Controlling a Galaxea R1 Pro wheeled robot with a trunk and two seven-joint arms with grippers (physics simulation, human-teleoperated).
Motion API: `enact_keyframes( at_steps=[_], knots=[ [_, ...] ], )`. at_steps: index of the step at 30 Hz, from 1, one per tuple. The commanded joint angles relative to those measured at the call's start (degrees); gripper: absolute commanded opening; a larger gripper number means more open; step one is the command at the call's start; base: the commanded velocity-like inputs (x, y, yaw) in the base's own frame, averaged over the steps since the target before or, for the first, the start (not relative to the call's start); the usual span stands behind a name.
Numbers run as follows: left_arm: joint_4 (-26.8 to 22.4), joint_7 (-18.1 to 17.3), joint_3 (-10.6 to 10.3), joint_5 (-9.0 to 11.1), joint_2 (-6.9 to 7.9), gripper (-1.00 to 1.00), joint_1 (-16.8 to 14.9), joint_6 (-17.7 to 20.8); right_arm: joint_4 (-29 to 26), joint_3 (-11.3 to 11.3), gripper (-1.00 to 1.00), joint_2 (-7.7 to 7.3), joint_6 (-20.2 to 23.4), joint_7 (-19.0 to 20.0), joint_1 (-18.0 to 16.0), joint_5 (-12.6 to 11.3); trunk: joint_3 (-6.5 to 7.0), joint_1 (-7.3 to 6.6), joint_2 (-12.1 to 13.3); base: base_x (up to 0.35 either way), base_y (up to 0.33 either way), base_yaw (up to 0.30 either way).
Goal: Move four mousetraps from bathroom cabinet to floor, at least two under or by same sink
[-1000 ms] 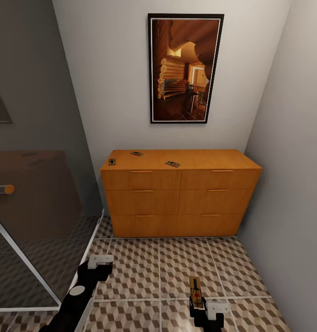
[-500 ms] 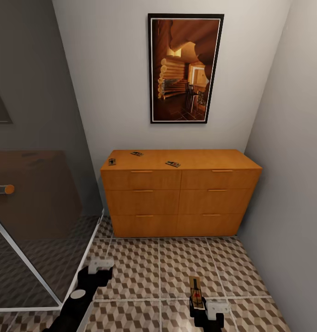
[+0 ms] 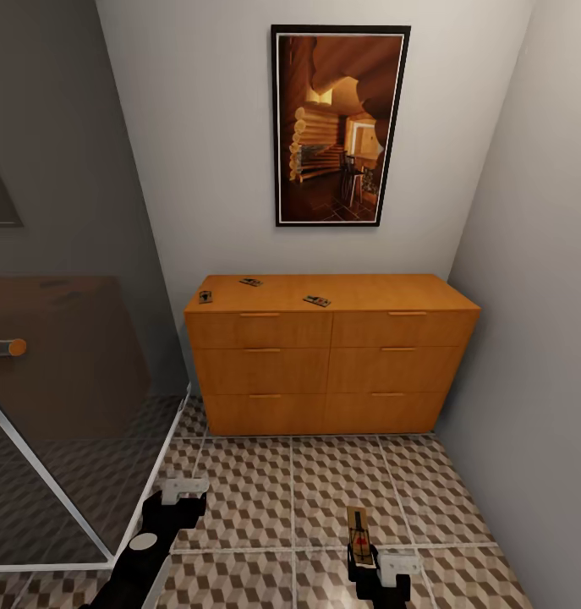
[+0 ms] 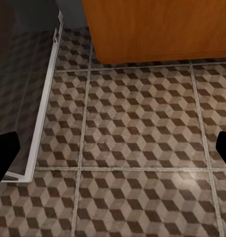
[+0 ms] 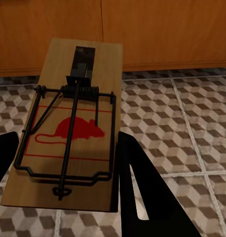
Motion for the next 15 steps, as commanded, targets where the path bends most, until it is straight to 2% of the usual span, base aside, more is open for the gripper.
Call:
enact_keyframes(
  at_steps=[1,15],
  knots=[
    [-0.08,0.40,-0.20,0.03,0.06,1.00,-0.03,0.32,0.05,-0.14,-1.00,0.01,-0.12,-0.28,-0.04,0.45,-0.06,0.00,-0.03,0.000,0.000,0.000],
    [0.15,0.40,-0.20,0.00,0.06,1.00,-0.03,0.30,-0.01,-0.16,-1.00,0.00,-0.12,-0.28,-0.04,0.45,-0.06,0.00,-0.03,0.000,0.000,0.000]
  ],
)
